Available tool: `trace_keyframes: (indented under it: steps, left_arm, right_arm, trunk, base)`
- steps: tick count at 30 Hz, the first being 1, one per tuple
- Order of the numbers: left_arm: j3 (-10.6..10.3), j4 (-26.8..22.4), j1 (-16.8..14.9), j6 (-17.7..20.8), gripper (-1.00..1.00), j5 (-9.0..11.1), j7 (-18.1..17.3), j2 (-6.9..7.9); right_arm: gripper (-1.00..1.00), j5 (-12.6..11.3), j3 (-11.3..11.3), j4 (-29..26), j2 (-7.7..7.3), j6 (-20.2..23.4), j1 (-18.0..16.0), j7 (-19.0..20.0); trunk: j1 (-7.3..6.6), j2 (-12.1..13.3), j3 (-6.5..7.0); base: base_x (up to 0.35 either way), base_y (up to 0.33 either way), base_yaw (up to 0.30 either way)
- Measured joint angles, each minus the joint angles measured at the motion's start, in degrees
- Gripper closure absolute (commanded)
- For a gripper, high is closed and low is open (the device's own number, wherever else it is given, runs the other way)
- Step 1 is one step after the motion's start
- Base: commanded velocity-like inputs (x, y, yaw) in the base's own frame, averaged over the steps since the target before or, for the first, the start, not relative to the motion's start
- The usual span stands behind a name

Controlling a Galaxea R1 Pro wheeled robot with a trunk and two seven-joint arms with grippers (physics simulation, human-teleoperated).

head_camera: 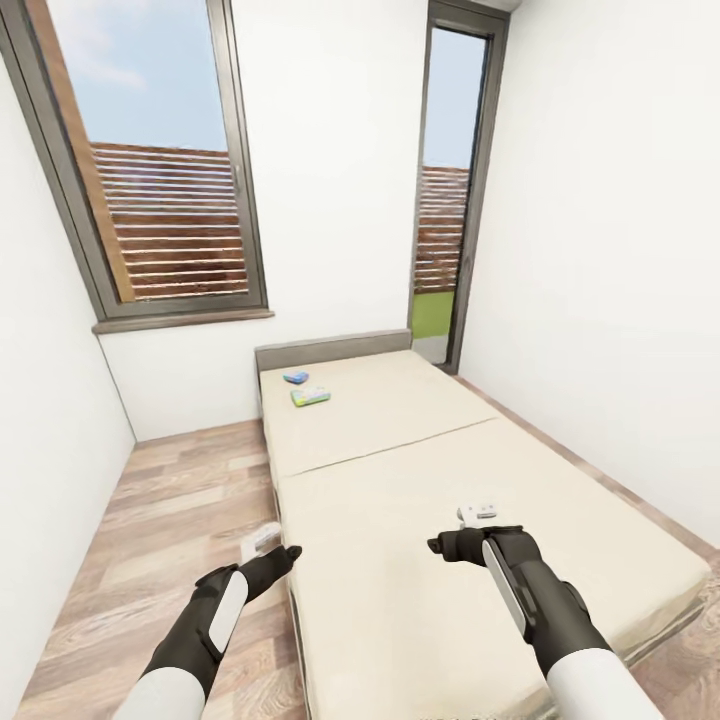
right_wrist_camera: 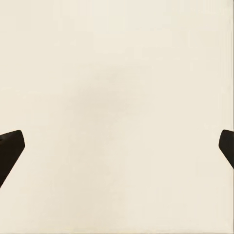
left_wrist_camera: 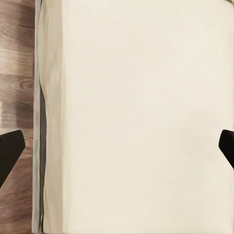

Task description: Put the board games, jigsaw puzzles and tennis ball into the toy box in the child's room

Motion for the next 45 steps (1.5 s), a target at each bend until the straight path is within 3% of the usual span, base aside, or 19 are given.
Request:
trace_keyframes:
  steps: [10, 32, 45]
  left_arm:
    - [0.0, 0.0, 0.0, 0.0, -1.00, 0.0, 0.0, 0.00]
    - [0.0, 0.0, 0.0, 0.0, -1.00, 0.0, 0.0, 0.00]
    - [0.0, 0.0, 0.0, 0.0, -1.00, 0.0, -0.1, 0.01]
  right_arm:
    - [-1.00, 0.0, 0.0, 0.0, -0.08, 0.0, 0.0, 0.0]
    - [-1.00, 0.0, 0.0, 0.0, -0.13, 0.0, 0.0, 0.1]
    - [-1.00, 0.0, 0.1, 0.0, -0.11, 0.0, 0.0, 0.1]
  trunk:
    - [0.00, 0.0, 0.00]
    - [0.00, 0.0, 0.00]
    - [0.00, 0.0, 0.00]
  base:
    - [0.004, 0.027, -0.068]
    - [0.050, 0.200, -0.003]
    - [0.007, 0.027, 0.187]
